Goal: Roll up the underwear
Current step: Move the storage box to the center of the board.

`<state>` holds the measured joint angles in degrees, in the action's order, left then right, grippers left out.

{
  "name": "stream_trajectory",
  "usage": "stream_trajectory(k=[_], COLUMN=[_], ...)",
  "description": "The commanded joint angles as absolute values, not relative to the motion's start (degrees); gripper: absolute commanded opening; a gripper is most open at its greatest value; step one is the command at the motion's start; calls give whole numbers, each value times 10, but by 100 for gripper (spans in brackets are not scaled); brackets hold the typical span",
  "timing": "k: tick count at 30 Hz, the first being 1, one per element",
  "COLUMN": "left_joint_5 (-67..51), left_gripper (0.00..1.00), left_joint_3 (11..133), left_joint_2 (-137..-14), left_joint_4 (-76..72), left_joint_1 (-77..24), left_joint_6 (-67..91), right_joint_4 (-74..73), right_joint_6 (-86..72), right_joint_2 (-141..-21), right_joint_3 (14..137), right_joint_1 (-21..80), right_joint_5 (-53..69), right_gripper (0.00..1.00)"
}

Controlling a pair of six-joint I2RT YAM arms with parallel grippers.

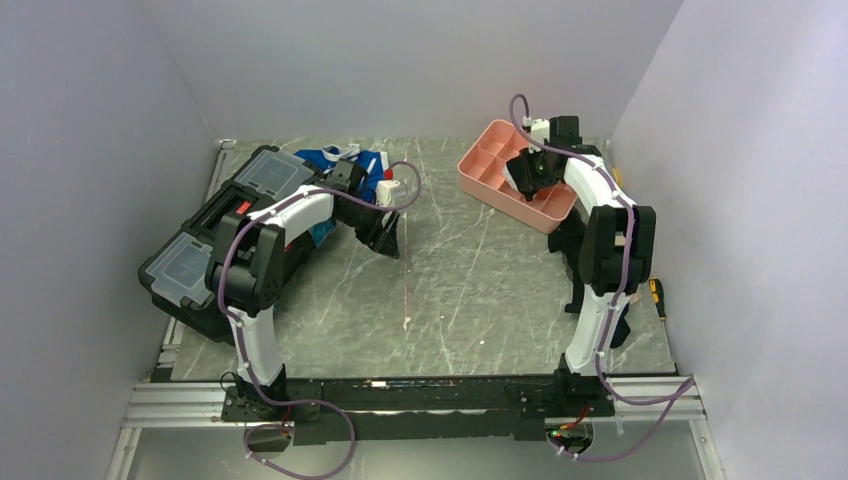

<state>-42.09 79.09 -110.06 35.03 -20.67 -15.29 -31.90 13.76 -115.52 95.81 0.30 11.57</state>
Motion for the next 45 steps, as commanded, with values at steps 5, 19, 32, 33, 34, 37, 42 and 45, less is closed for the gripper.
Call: stream_trajectory(k=[5,19,32,33,34,37,42,45], left_joint_5=[-425,-406,-314,-306,-297,-280,-274,-285], left_gripper=[67,67,70,70,70,70,71,71], left_joint_3=[798,798,751,747,742,729,716,720], left_joint_2=[-1067,-1060,-982,-975,-967,-949,-934,-945], left_joint_4=[356,369,312,304,297,276,244,236], left_joint_1=[-205,-206,-193,-191,-189,-186,-184,-185], left_joint_6=[-161,-167,-135,-131,-125,-108,-81,-62], right_joint_4=[-329,-515,-636,-637,-638,-650,-652,-640], right_joint_6=[181,379,536,540,545,554,546,529], right_joint_2=[-1142,-1174,-1156,-1147,-1139,-1110,-1062,-1039], right_joint_3=[937,951,869,857,846,821,801,804], right_joint_1=[3,4,100,113,124,155,178,177], right_joint_5=[217,356,400,397,395,390,371,363], right_gripper=[0,0,0,0,0,0,0,0])
